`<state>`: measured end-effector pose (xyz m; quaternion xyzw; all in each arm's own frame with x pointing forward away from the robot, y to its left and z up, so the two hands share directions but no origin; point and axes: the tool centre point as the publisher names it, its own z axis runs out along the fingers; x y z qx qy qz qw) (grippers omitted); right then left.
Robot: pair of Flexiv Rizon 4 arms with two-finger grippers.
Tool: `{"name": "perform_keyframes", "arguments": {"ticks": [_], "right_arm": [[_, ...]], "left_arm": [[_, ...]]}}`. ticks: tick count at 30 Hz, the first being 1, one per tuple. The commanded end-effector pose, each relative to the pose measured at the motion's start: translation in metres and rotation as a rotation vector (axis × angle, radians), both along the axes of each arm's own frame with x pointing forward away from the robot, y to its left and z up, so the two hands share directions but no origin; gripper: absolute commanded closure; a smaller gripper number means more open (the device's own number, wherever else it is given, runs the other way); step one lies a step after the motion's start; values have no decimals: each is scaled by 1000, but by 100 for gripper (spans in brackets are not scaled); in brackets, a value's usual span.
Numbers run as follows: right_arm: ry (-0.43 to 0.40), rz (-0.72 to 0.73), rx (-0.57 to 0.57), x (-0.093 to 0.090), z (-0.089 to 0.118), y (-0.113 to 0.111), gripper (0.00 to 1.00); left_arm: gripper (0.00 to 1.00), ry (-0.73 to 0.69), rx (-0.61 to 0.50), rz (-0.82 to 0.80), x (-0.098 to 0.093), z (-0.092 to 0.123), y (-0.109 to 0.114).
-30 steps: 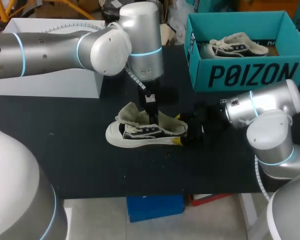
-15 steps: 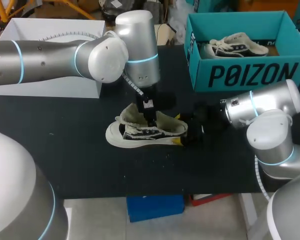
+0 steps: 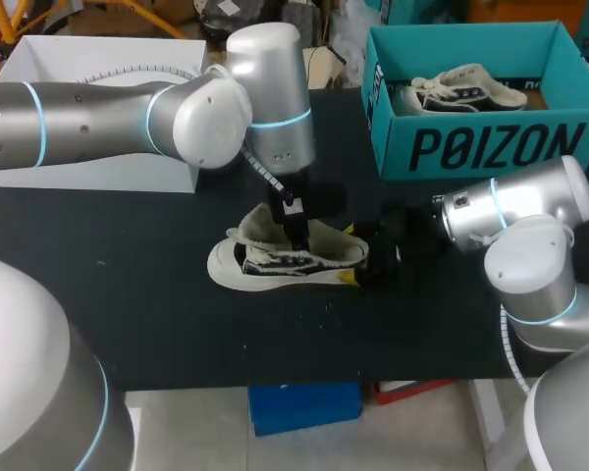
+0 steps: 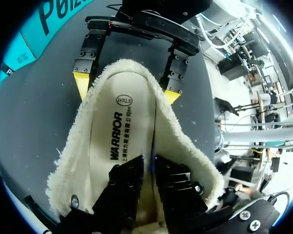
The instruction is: Take the shoe out of the shoebox, open the shoe tongue, remove and reinsert the insole, then place the shoe into the shoebox
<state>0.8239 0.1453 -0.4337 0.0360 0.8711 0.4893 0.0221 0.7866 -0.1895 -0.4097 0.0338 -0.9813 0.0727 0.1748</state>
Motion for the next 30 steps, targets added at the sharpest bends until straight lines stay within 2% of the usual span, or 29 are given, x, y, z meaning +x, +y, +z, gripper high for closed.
{"name": "perform_keyframes", "arguments": {"ticks": [1,10,22,28,30], "right_arm": [[1,-2,-1,1,-2,-1,100],[1,-2,-1,1,-2,-1,100],[1,-2,-1,1,-2,-1,100],[1,-2,-1,1,-2,-1,100],[1,-2,-1,1,-2,-1,100]], "left_arm": [[62,-29,2,-2,-8,2,0],[65,-129,61,19,-9,-1,2],[69,-460,243,65,-7,-6,10],[66,-570,248,89,-1,-17,17],[68,-606,245,95,2,-18,21]]}}
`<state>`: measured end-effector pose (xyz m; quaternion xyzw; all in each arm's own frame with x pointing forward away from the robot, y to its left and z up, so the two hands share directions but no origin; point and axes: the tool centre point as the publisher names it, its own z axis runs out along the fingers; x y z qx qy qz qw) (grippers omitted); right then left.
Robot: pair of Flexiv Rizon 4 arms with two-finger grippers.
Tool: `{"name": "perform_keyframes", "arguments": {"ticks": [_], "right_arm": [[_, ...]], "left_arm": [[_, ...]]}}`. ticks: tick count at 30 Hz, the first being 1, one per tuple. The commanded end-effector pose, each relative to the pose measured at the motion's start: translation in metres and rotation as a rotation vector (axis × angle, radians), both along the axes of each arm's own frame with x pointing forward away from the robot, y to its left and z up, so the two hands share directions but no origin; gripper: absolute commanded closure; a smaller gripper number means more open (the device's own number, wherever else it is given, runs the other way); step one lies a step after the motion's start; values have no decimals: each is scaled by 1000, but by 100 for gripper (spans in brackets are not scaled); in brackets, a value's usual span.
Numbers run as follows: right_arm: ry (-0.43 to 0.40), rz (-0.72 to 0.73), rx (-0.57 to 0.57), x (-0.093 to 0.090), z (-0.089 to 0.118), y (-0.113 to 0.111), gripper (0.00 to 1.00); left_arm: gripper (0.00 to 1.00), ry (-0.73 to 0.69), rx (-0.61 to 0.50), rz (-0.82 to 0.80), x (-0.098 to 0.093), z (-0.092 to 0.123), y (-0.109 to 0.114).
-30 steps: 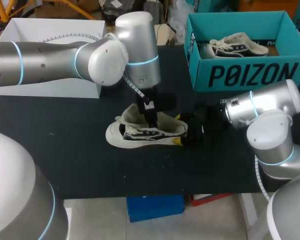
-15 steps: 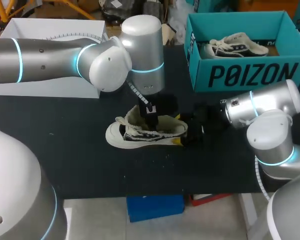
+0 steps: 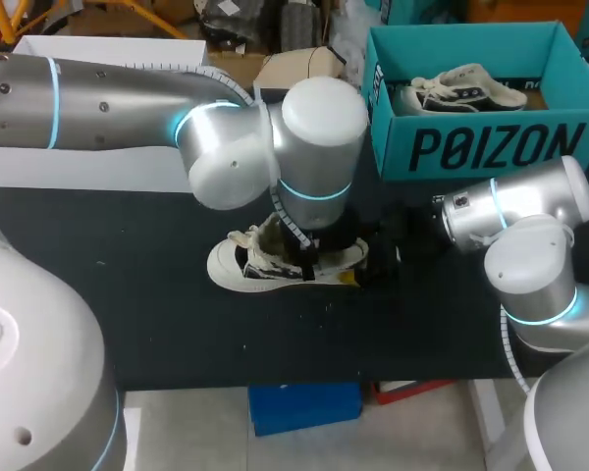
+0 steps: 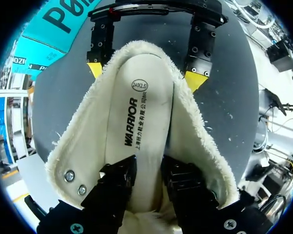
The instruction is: Take the shoe out of the shoebox, open the shoe tongue, remove and reinsert the insole, then place the shoe into the shoebox
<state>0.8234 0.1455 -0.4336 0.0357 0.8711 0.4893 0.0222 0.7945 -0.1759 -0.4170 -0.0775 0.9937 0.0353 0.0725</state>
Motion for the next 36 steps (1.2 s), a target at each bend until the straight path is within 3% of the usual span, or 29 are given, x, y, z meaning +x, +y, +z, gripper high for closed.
{"name": "perform_keyframes", "arguments": {"ticks": [1,6,15,22,28,31,34,35,36], "right_arm": [[1,-3,-1,2,-3,-1,100],[1,-3,-1,2,-3,-1,100],[1,-3,-1,2,-3,-1,100],[1,-3,-1,2,-3,-1,100],[1,-3,-1,2,-3,-1,100],[1,-3,-1,2,-3,-1,100],[1,-3,-1,2,-3,-1,100],[1,-3,-1,2,-3,-1,100],[1,-3,-1,2,-3,-1,100]], "left_arm": [[70,-139,3,-10,-4,-11,10],[69,-217,8,-27,5,-16,17],[69,-304,-76,-3,20,-23,29],[68,-371,-120,-4,28,-21,30],[78,-388,-152,2,31,-24,29],[74,-382,-147,-15,33,-27,27],[77,-376,-142,-26,33,-27,25],[82,-370,-141,-30,33,-27,25],[96,-355,-144,-38,33,-28,24]]}}
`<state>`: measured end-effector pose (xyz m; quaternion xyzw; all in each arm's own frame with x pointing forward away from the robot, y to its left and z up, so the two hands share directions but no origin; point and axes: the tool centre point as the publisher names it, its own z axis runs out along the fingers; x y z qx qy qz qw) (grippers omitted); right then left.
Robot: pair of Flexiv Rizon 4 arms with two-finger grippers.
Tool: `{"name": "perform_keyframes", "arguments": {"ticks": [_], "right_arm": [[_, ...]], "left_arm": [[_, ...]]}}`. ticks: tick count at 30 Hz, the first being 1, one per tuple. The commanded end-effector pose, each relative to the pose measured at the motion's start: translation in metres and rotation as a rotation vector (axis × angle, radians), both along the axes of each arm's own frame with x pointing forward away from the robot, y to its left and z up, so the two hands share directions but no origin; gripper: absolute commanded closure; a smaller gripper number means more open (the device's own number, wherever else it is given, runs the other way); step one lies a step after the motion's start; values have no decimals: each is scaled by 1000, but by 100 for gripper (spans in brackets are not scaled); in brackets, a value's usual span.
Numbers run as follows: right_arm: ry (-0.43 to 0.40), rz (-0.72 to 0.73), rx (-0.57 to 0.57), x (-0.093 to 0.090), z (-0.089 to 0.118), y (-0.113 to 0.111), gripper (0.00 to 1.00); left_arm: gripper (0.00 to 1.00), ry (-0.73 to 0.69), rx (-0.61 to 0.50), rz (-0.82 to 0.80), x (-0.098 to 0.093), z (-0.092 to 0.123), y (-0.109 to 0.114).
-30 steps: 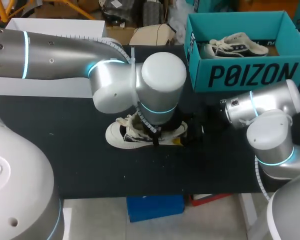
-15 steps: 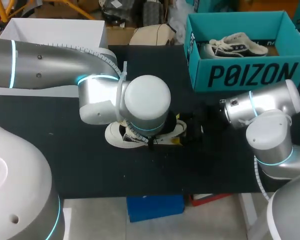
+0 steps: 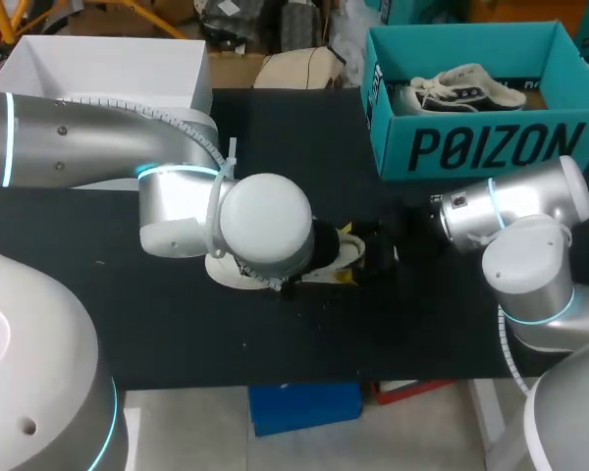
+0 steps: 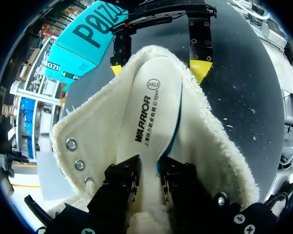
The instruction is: Take the shoe out of the shoebox, open the shoe tongue, remove and reinsert the insole, then place the shoe into the shoebox
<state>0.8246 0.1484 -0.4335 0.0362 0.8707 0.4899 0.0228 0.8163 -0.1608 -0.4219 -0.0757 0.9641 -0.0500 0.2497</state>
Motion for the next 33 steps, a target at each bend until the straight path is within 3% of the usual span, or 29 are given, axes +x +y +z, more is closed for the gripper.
{"name": "perform_keyframes", "arguments": {"ticks": [1,20,33], "right_arm": [[2,-1,-3,1,-3,-4,100],[2,-1,-3,1,-3,-4,100],[2,-1,-3,1,-3,-4,100]], "left_arm": [[100,28,-6,-21,11,-23,8],[100,168,-113,-145,-20,25,-4],[100,178,-181,-203,-24,51,-6]]}}
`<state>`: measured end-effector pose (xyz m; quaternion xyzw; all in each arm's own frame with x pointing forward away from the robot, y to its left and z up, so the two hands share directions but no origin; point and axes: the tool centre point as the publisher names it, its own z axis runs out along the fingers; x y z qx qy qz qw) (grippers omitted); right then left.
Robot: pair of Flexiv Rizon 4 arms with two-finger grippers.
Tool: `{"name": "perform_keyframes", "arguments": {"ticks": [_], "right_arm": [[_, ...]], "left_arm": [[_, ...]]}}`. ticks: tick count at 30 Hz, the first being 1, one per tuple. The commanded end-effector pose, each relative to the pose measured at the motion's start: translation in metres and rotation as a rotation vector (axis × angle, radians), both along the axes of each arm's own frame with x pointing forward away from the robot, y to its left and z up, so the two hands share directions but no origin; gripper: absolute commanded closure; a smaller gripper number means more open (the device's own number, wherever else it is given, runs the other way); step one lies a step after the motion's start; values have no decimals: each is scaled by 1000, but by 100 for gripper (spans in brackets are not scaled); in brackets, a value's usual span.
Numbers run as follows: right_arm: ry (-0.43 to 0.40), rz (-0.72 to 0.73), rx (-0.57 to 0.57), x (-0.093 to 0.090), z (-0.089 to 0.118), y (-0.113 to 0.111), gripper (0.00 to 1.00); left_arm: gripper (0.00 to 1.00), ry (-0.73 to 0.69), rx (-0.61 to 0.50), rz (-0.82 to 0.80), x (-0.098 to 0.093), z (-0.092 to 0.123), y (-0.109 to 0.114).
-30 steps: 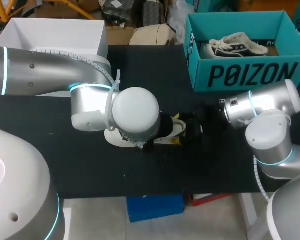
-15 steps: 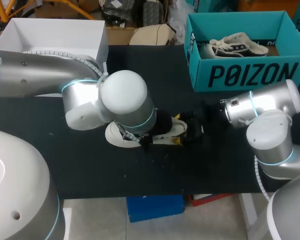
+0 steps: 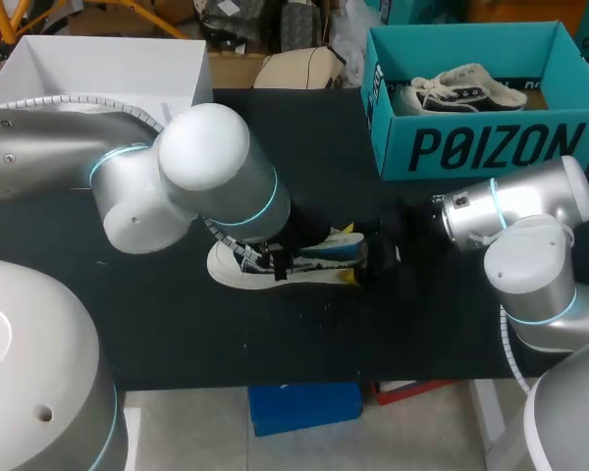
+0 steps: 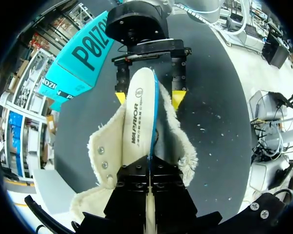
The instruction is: Take the shoe out of the shoebox, open the shoe tongue, remove and reinsert the insole, then place the shoe into the shoebox
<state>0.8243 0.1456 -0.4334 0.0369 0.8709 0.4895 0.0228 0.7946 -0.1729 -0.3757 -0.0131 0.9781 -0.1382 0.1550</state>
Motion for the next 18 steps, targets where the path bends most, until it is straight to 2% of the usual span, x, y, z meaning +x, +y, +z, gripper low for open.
{"name": "perform_keyframes", "arguments": {"ticks": [1,9,11,13,15,18], "right_arm": [[1,0,-2,1,-3,-1,100],[1,0,-2,1,-3,-1,100],[1,0,-2,1,-3,-1,100],[1,0,-2,1,-3,-1,100],[1,0,-2,1,-3,-1,100],[1,0,-2,1,-3,-1,100]], "left_arm": [[100,9,-33,-29,-2,5,5],[100,28,-98,-112,4,-2,-11],[74,34,-135,-141,5,-2,-13],[73,39,-165,-169,6,-3,-14],[64,43,-190,-188,6,-4,-16],[62,48,-220,-216,7,-5,-18]]}}
